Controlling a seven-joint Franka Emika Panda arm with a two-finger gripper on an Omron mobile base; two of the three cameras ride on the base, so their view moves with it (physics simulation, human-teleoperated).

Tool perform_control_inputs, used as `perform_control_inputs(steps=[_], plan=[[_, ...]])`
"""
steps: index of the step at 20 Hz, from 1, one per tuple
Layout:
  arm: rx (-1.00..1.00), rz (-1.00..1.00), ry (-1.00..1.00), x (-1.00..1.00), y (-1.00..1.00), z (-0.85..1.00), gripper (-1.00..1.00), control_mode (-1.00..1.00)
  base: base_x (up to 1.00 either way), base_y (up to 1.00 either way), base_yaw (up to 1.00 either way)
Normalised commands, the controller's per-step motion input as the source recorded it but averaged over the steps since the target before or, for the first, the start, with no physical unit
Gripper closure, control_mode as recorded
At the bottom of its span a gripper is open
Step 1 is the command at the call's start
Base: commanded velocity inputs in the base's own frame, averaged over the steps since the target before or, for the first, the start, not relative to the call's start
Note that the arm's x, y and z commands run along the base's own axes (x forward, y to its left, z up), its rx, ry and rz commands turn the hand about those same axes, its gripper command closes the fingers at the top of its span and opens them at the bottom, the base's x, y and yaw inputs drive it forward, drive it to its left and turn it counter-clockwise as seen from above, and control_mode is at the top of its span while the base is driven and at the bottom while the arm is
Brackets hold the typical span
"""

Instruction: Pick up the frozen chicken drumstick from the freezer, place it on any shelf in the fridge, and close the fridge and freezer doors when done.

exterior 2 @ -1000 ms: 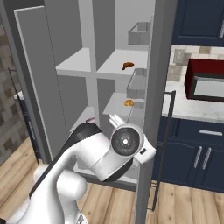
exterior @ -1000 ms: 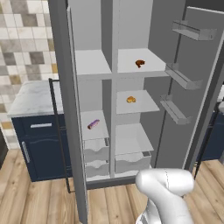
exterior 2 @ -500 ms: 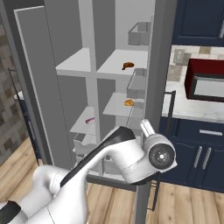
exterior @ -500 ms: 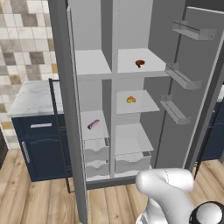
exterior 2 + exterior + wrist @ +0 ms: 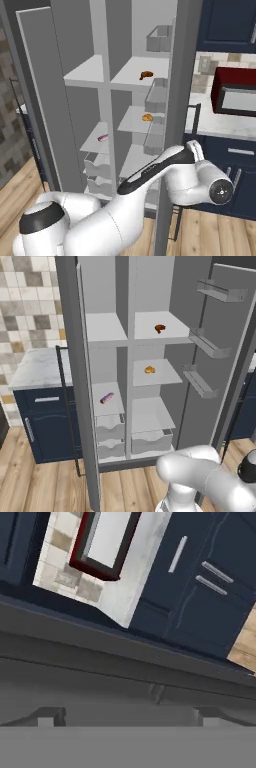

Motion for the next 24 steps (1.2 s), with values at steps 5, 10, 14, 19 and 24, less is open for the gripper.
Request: perform_control_inputs(steps=[5,10,14,19,24], plan=[[0.23,0.05,-0.05,0.67,-0.46,-0.42,-1.00,-1.00,0.00,0.00,0.00],[0.20,0.08,0.00,0.70,-0.39,-0.30,-1.00,-1.00,0.00,0.00,0.00],[0.16,0.11,0.00,0.78,-0.13,-0.21,-1.00,-1.00,0.00,0.00,0.00],[0.13,0.16,0.00,0.81,0.06,-0.13,-1.00,-1.00,0.00,0.00,0.00],[0.08,0.15,0.01,0.70,0.56,-0.15,-1.00,-1.00,0.00,0.00,0.00]])
